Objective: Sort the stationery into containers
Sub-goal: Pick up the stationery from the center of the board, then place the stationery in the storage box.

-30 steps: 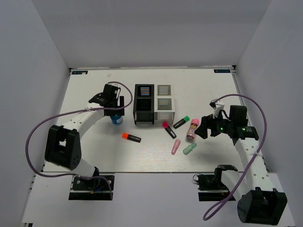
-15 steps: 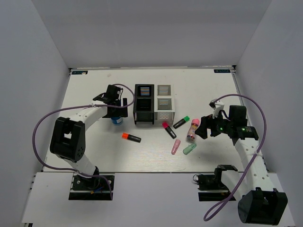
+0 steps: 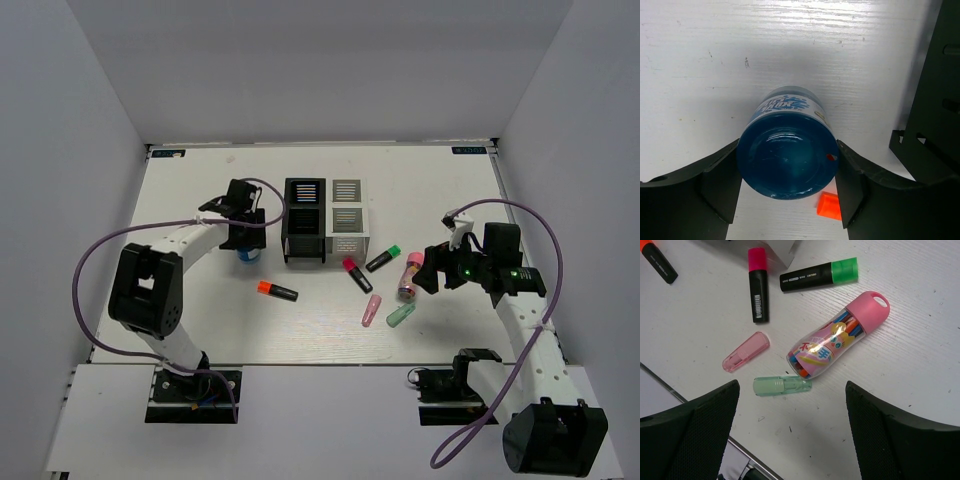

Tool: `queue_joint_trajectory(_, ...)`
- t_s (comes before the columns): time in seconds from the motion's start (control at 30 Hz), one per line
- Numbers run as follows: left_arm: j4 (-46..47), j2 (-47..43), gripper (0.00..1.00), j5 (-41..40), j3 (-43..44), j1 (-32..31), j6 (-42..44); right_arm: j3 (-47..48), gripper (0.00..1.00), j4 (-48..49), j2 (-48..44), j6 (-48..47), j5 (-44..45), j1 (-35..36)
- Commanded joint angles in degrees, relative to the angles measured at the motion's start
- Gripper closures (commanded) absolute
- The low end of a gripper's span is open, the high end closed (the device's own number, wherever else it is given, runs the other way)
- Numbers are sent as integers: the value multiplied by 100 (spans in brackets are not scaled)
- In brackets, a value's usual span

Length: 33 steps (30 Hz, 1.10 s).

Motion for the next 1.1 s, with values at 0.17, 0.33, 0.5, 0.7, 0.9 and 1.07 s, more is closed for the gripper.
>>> queue_joint_trajectory(0.17,-750,-780,99,112,1358,-59,65,227,31,-29,-106,-66,-118,25)
queue_joint_trajectory(0.33,-1200,-641,99,217,2778,-331,92,262,100,-73,-62,-127,-224,201)
queue_joint_trajectory(0.5,-1140,165,99,551,3730,-542,-154,245,56,-47,-45,-66,-145,227)
queue_joint_trajectory(0.7,-928,940,99,938,4601,-718,-479,227,100,-100,-54,-162,-374,227)
queue_joint_trajectory(0.9,-866,1424,99,991,4919,-832,-594,253,100,-91,-27,-92,-198,254)
queue_joint_trajectory(1.07,-717,1513,99,991,4726,-841,-594,245,100,-82,-54,-83,-180,271)
